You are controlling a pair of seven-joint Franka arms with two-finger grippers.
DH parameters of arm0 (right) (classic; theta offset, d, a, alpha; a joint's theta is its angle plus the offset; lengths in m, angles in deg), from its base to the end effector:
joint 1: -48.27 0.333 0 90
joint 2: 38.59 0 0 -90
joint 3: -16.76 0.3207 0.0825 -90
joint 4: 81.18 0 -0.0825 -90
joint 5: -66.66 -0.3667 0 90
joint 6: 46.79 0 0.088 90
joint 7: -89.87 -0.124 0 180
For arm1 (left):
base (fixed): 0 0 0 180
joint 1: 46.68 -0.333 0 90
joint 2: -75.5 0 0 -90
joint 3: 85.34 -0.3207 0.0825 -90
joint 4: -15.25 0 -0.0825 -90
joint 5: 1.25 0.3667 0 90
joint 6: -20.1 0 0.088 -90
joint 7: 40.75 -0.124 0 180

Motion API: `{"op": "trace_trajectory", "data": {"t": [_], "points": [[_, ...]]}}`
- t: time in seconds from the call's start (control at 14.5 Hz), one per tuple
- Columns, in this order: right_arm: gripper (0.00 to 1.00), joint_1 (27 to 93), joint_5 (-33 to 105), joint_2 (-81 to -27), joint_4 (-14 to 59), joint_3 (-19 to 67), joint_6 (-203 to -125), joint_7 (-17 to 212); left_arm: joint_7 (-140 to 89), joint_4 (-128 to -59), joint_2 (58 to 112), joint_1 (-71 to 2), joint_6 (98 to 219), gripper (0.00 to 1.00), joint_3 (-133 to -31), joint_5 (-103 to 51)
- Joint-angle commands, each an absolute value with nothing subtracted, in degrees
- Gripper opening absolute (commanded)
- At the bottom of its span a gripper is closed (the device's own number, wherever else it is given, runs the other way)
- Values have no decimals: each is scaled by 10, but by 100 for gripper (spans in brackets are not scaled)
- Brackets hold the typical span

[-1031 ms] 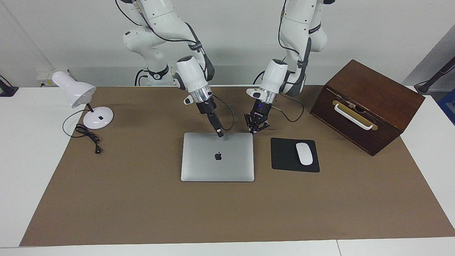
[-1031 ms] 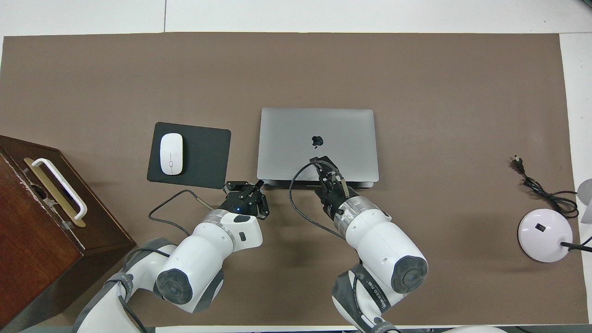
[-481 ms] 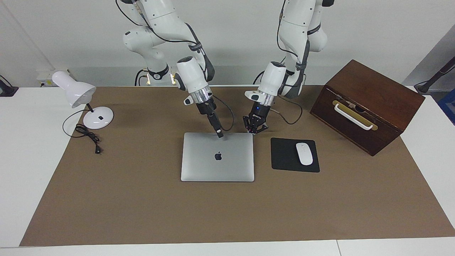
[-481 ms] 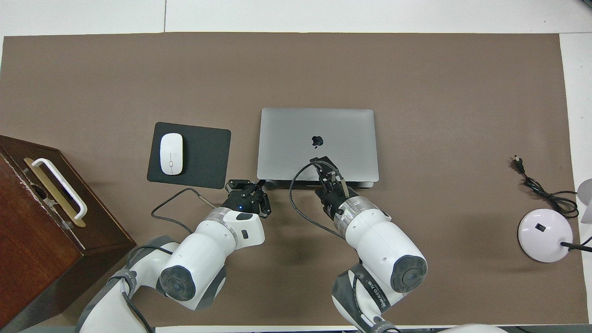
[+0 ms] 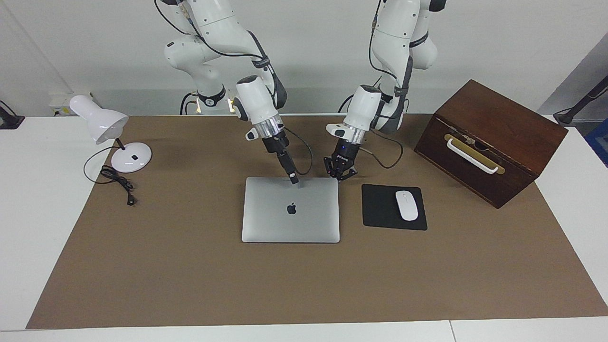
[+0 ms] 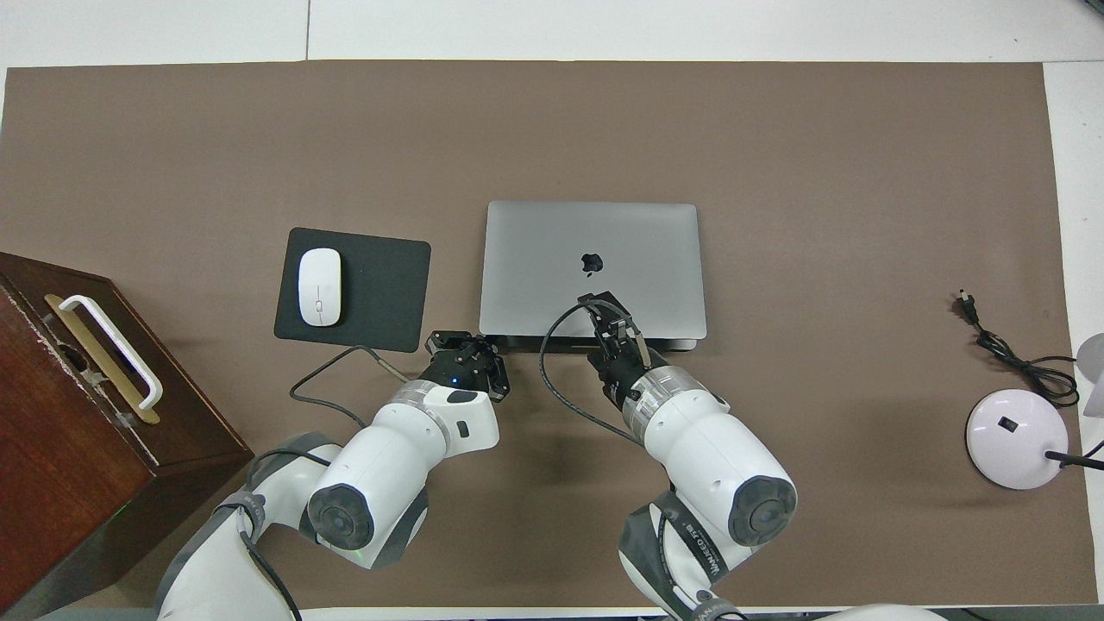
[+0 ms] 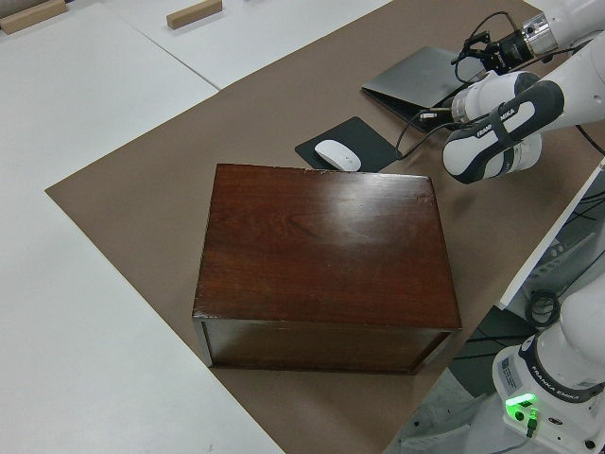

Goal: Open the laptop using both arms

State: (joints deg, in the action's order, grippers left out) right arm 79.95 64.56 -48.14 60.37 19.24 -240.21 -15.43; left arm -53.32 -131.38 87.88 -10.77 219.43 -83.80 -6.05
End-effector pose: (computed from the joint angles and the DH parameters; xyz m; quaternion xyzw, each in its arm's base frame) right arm 0.4431 0.2953 0.3220 -0.7469 0.5584 -0.1197 0.3405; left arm 0.4069 -0.2986 0.2780 0.8682 -0.3574 0.3355 0.0773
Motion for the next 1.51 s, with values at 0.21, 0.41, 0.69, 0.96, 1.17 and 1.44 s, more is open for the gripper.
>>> {"op": "trace_trajectory", "data": {"t": [0.21,0.41,0.69,0.96,1.17,1.44], "points": [[100,789,643,-488,607,198,-2430,-140,-533,-1292,907,-101,2203,0,-839,-60],[100,789,643,-503,606,198,-2446,-140,-533,-1292,907,-101,2203,0,-840,-60],[100,789,643,-511,602,197,-2450,-139,-533,-1292,907,-102,2203,0,-839,-59],[100,790,642,-515,601,197,-2454,-137,-533,-1292,907,-103,2203,0,-839,-59],[100,789,642,-524,589,196,-2453,-136,-533,-1289,909,-103,2203,0,-839,-59],[100,779,642,-529,571,194,-2448,-120,-534,-1285,918,-103,2203,0,-838,-59]]}}
